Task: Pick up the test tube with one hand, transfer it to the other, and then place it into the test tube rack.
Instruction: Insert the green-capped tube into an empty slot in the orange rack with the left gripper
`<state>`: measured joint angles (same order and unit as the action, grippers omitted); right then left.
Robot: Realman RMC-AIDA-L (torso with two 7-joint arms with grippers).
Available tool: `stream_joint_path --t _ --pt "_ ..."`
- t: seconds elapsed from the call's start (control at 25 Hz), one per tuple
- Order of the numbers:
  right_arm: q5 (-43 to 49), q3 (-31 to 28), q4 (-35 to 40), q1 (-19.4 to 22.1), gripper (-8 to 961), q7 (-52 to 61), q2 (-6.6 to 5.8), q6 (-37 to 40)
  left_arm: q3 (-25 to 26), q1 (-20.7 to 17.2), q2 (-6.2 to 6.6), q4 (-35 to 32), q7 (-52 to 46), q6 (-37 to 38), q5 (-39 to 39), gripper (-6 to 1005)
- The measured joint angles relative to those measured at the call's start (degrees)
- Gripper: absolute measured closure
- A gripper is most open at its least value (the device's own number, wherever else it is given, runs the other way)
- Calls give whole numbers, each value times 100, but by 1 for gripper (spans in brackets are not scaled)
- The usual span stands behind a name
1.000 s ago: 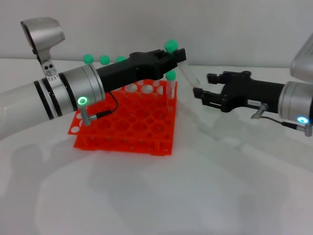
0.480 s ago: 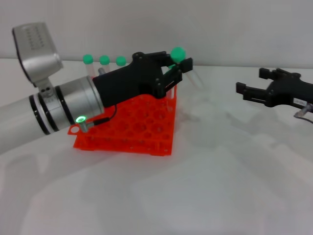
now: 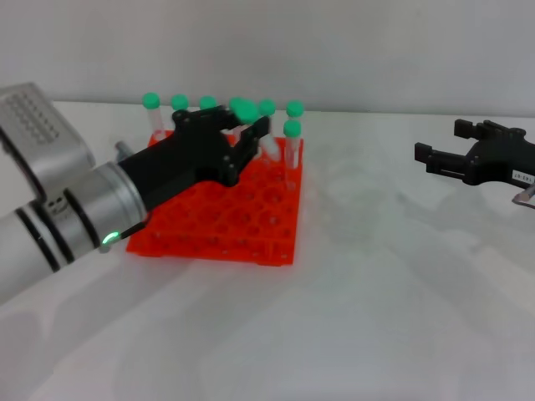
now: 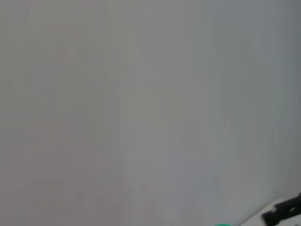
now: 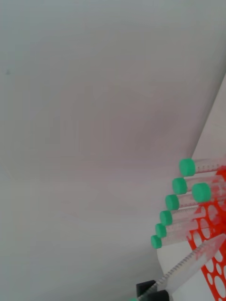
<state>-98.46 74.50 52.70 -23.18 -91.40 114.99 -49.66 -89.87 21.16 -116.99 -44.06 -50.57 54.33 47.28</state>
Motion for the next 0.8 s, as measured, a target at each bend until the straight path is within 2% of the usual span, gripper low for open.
stream_joint_path --t 0.04,0.12,0.28,0.44,0.52,0.6,0.8 --pt "1 0 -23 -10 92 0 -1 0 157 -156 -107 -257 -7 -125 294 791" --pt "2 -1 -74 -42 93 0 -3 0 244 -377 -204 -581 -30 -326 575 790" --pt "2 21 -120 -51 95 0 -2 -2 268 -460 -197 -639 -110 -455 648 790" --pt "3 26 -152 -30 96 0 8 -26 507 -469 -200 -498 -99 -472 647 790" --pt "3 25 -165 -14 96 0 19 -32 756 -339 -190 -231 -76 -456 648 791" --pt "2 27 -170 -11 96 0 21 -32 843 -275 -188 -129 -82 -442 649 791" --pt "-21 35 -245 -28 96 -1 32 -32 1029 173 -161 387 -204 -417 649 791"
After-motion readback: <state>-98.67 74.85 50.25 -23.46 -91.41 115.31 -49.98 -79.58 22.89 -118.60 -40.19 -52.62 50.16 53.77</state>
